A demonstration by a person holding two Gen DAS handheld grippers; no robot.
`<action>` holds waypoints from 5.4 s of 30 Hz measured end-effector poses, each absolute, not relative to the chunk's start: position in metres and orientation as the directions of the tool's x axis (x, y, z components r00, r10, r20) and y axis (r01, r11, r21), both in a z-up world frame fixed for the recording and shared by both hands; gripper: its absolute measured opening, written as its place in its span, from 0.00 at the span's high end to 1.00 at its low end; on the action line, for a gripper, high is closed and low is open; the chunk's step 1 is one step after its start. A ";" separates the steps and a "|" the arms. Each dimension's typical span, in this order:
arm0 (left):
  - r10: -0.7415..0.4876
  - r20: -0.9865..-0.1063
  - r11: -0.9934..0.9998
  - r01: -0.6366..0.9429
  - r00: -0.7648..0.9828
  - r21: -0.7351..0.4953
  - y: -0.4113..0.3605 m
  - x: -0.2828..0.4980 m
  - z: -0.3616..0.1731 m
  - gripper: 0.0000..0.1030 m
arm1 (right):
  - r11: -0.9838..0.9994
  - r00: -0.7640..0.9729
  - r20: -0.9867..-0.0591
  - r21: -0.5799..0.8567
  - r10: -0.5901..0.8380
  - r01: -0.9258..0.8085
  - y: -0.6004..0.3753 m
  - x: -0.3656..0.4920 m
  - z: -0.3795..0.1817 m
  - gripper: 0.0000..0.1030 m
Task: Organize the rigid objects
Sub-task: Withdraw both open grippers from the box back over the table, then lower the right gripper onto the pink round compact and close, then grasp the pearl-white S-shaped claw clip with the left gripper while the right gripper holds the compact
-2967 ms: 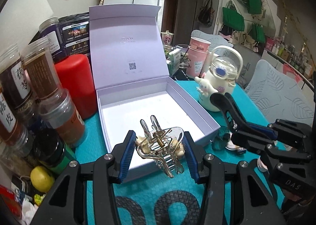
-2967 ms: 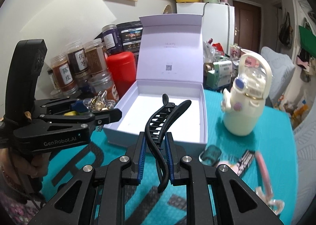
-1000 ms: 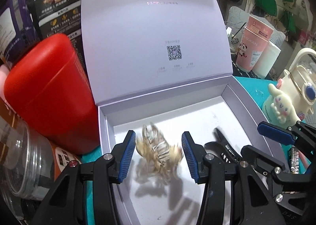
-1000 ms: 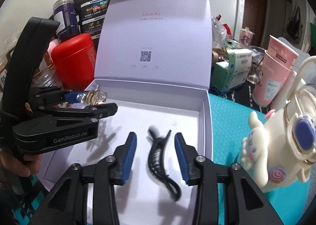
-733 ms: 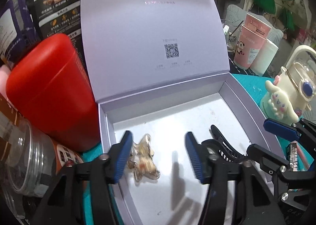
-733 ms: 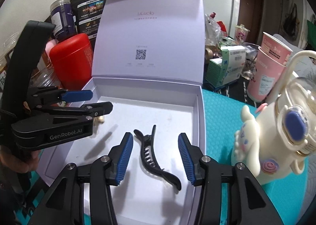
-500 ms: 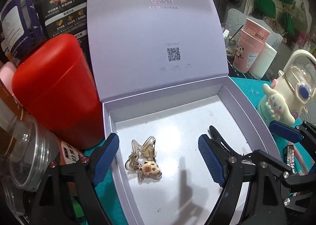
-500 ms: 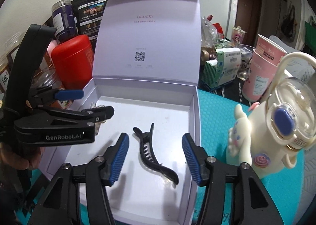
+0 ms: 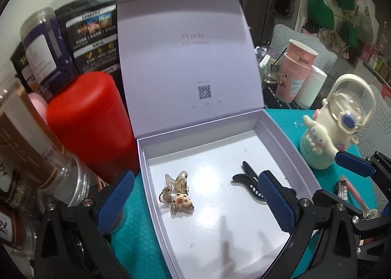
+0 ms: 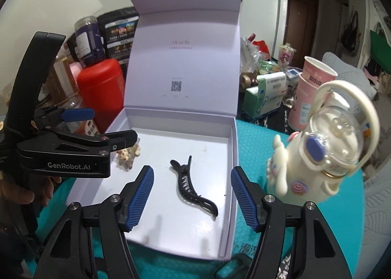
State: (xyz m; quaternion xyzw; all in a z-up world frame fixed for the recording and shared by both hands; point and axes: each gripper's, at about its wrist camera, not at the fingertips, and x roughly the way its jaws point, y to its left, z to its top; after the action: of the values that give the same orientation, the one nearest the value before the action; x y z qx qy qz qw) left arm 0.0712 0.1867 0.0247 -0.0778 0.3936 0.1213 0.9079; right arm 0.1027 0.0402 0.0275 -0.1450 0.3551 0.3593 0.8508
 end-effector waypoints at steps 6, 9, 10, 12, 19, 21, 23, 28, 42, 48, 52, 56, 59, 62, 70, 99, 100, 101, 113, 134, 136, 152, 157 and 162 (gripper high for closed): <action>0.161 -0.702 0.964 -0.264 0.693 -0.039 0.176 0.058 0.046 0.00 | 0.705 0.516 -0.683 -0.003 0.516 -0.709 0.028 0.088 0.047 0.36; 0.161 -0.686 0.966 -0.257 0.709 -0.039 0.170 0.050 0.057 0.00 | 0.712 0.536 -0.665 -0.009 0.520 -0.702 0.020 0.081 0.057 0.36; 0.160 -0.680 0.967 -0.253 0.716 -0.039 0.168 0.047 0.061 0.00 | 0.714 0.541 -0.661 -0.011 0.520 -0.700 0.017 0.080 0.060 0.36; 0.163 -0.671 0.967 -0.251 0.723 -0.036 0.163 0.043 0.067 0.00 | 0.719 0.551 -0.652 -0.013 0.521 -0.695 0.012 0.076 0.066 0.36; 0.158 -0.637 0.972 -0.232 0.754 -0.032 0.144 0.019 0.085 0.00 | 0.743 0.588 -0.631 -0.026 0.507 -0.668 -0.007 0.055 0.083 0.36; 0.155 -0.627 0.973 -0.228 0.764 -0.038 0.139 0.010 0.090 0.00 | 0.747 0.599 -0.624 -0.038 0.501 -0.664 -0.011 0.046 0.087 0.34; 0.142 -0.615 0.975 -0.215 0.775 -0.046 0.132 0.002 0.094 0.00 | 0.751 0.610 -0.618 -0.048 0.496 -0.659 -0.018 0.036 0.090 0.31; 0.100 -0.610 0.985 -0.163 0.786 -0.048 0.111 -0.016 0.100 0.00 | 0.756 0.621 -0.605 -0.048 0.498 -0.653 -0.035 0.014 0.098 0.30; 0.005 -0.606 0.997 -0.054 0.796 -0.062 0.070 -0.044 0.090 0.00 | 0.796 0.666 -0.580 -0.048 0.469 -0.603 -0.075 -0.032 0.101 0.27; -0.009 -0.605 0.998 -0.031 0.796 -0.054 0.059 -0.052 0.085 0.00 | 0.819 0.676 -0.584 -0.031 0.450 -0.573 -0.091 -0.042 0.094 0.27; -0.034 -0.624 0.996 -0.023 0.781 -0.084 0.054 -0.055 0.077 0.00 | 0.832 0.666 -0.590 0.016 0.456 -0.555 -0.105 -0.047 0.084 0.27; -0.047 -0.641 0.995 -0.023 0.766 -0.101 0.047 -0.059 0.066 0.00 | 0.849 0.669 -0.600 0.034 0.439 -0.527 -0.118 -0.051 0.072 0.27; -0.056 -0.652 0.994 -0.019 0.756 -0.108 0.043 -0.062 0.058 0.00 | 0.860 0.666 -0.610 0.049 0.428 -0.508 -0.128 -0.054 0.063 0.27; -0.061 -0.666 0.994 -0.015 0.744 -0.108 0.039 -0.064 0.050 0.00 | 0.872 0.675 -0.613 0.049 0.411 -0.487 -0.136 -0.059 0.053 0.27; -0.094 -0.674 0.992 0.009 0.733 -0.128 0.022 -0.069 0.033 0.00 | 0.893 0.670 -0.635 0.070 0.384 -0.444 -0.151 -0.073 0.025 0.27; -0.098 -0.730 0.990 -0.005 0.676 -0.138 0.005 -0.030 -0.030 0.00 | 0.916 0.633 -0.683 0.141 0.364 -0.375 -0.192 -0.040 -0.032 0.27; -0.087 -0.730 0.992 -0.010 0.678 -0.128 0.006 -0.028 -0.030 0.00 | 0.914 0.628 -0.685 0.144 0.369 -0.380 -0.191 -0.035 -0.033 0.27; -0.082 -0.728 0.992 -0.011 0.680 -0.123 0.006 -0.027 -0.030 0.00 | 0.911 0.624 -0.686 0.147 0.374 -0.384 -0.190 -0.032 -0.034 0.27; -0.127 -0.748 0.989 0.027 0.652 -0.144 -0.001 -0.002 -0.039 0.00 | 0.919 0.588 -0.734 0.126 0.339 -0.373 -0.186 -0.002 -0.049 0.27; -0.239 -0.731 0.971 0.183 0.640 -0.157 -0.053 -0.001 -0.030 0.00 | 0.934 0.566 -0.756 0.172 0.329 -0.313 -0.226 -0.021 -0.055 0.50; -0.277 -0.723 0.958 0.238 0.633 -0.159 -0.066 0.002 -0.027 0.00 | 0.941 0.572 -0.759 0.163 0.311 -0.295 -0.236 -0.028 -0.054 0.50; -0.531 -0.677 0.761 0.638 0.510 -0.116 -0.150 0.055 -0.016 0.00 | 0.960 0.623 -0.731 0.207 0.278 -0.186 -0.284 -0.047 -0.051 0.50; -0.577 -0.721 0.723 0.651 0.385 -0.230 -0.153 0.082 -0.033 0.00 | 0.958 0.621 -0.729 0.224 0.288 -0.181 -0.287 -0.045 -0.052 0.50; -0.560 -0.759 0.723 0.643 0.332 -0.252 -0.158 0.090 -0.050 0.00 | 0.957 0.616 -0.733 0.229 0.289 -0.177 -0.289 -0.042 -0.053 0.50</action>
State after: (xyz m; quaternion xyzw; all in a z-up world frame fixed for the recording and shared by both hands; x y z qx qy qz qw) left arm 0.0898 -0.1583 -0.0499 0.0468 0.4447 -0.3689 0.8148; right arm -0.0421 -0.2887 -0.0527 0.0669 0.4184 0.1302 0.8964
